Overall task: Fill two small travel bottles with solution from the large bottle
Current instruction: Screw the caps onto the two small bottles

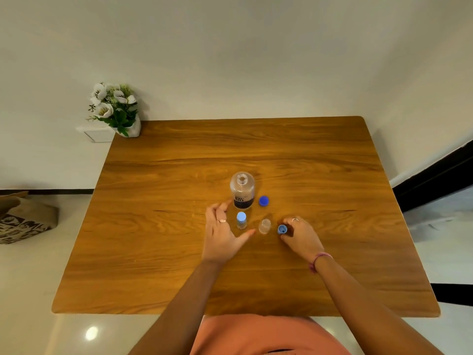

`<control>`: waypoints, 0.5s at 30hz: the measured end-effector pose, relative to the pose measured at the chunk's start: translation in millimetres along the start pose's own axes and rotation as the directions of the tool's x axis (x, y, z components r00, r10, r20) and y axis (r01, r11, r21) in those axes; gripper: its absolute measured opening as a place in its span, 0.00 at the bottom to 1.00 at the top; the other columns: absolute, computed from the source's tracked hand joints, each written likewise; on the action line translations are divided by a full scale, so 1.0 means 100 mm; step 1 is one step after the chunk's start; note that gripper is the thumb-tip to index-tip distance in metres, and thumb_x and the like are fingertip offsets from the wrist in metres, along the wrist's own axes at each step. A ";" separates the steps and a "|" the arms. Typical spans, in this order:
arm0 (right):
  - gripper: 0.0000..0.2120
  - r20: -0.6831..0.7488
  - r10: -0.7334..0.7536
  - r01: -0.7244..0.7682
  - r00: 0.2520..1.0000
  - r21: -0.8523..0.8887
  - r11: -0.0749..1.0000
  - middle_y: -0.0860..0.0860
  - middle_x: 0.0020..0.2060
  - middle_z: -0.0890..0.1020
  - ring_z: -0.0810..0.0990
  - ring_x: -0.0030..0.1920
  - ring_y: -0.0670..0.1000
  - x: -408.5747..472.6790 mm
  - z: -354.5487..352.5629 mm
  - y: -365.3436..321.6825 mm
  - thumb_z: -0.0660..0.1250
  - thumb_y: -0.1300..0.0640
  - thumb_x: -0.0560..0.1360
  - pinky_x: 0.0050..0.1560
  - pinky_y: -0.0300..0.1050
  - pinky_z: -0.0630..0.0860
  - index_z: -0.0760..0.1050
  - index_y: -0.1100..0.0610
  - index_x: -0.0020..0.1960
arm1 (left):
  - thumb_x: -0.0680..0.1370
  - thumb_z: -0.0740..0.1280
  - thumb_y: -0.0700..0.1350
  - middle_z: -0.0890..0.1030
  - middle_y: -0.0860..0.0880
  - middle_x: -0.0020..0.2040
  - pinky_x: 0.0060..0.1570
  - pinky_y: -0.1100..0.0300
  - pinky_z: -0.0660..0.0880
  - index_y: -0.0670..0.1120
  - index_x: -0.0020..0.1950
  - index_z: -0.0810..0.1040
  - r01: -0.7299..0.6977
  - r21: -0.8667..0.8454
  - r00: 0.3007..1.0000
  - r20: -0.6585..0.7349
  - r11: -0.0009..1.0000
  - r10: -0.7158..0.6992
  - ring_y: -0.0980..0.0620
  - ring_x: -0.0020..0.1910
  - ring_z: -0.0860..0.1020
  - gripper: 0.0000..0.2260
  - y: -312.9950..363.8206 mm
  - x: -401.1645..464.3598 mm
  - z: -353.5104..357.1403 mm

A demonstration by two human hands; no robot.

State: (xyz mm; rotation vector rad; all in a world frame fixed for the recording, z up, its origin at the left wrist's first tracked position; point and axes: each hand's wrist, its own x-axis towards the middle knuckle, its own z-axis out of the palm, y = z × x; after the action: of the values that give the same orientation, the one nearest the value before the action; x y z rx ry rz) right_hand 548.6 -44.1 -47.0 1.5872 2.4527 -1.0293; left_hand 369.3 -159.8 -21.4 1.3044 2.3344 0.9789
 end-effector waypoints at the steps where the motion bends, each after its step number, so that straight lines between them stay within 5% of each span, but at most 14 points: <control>1: 0.17 0.001 -0.004 0.004 1.000 -0.002 1.000 0.49 0.59 0.76 0.74 0.59 0.49 0.00 0.00 0.01 0.69 0.57 0.73 0.60 0.45 0.73 0.74 0.50 0.61 | 0.66 0.72 0.60 0.68 0.47 0.57 0.55 0.61 0.72 0.43 0.67 0.64 -0.131 0.063 0.989 -0.067 0.989 0.135 0.52 0.57 0.69 0.37 0.02 -0.05 0.00; 3: 0.17 0.008 -0.015 0.015 1.000 -0.004 1.000 0.49 0.59 0.76 0.74 0.59 0.49 0.00 -0.01 0.02 0.69 0.57 0.73 0.61 0.45 0.73 0.74 0.51 0.61 | 0.70 0.68 0.59 0.73 0.42 0.53 0.50 0.64 0.74 0.42 0.63 0.66 -0.321 0.152 0.932 -0.126 0.935 0.341 0.53 0.52 0.70 0.30 0.08 -0.15 0.04; 6: 0.16 0.020 -0.051 0.051 0.999 -0.003 0.999 0.50 0.58 0.77 0.75 0.59 0.50 0.01 -0.03 0.05 0.68 0.57 0.74 0.61 0.45 0.72 0.74 0.52 0.61 | 0.74 0.65 0.55 0.75 0.45 0.52 0.48 0.62 0.76 0.45 0.65 0.67 -0.350 0.124 0.937 0.031 0.928 0.349 0.54 0.49 0.74 0.24 0.28 -0.28 0.15; 10: 0.17 0.022 -0.080 0.080 0.997 -0.002 0.997 0.51 0.59 0.76 0.75 0.60 0.50 0.00 -0.07 0.07 0.68 0.58 0.73 0.62 0.44 0.72 0.74 0.53 0.62 | 0.76 0.68 0.51 0.69 0.44 0.67 0.67 0.57 0.67 0.42 0.72 0.63 0.041 0.059 0.983 0.179 0.997 -0.051 0.49 0.66 0.69 0.28 0.47 -0.42 0.40; 15: 0.18 0.048 -0.112 0.112 0.993 -0.001 0.994 0.51 0.60 0.76 0.75 0.60 0.49 -0.04 -0.14 0.12 0.68 0.57 0.74 0.62 0.41 0.70 0.74 0.53 0.63 | 0.76 0.68 0.50 0.62 0.45 0.73 0.72 0.54 0.61 0.41 0.75 0.57 0.356 0.014 0.911 0.216 0.934 -0.351 0.48 0.73 0.61 0.33 0.55 -0.44 0.58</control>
State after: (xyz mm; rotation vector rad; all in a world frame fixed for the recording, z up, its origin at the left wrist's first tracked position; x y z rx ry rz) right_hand 565.3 -36.6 -40.5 1.4206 2.5355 -1.0644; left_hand 460.1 -152.2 -28.7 0.8800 2.2703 0.7102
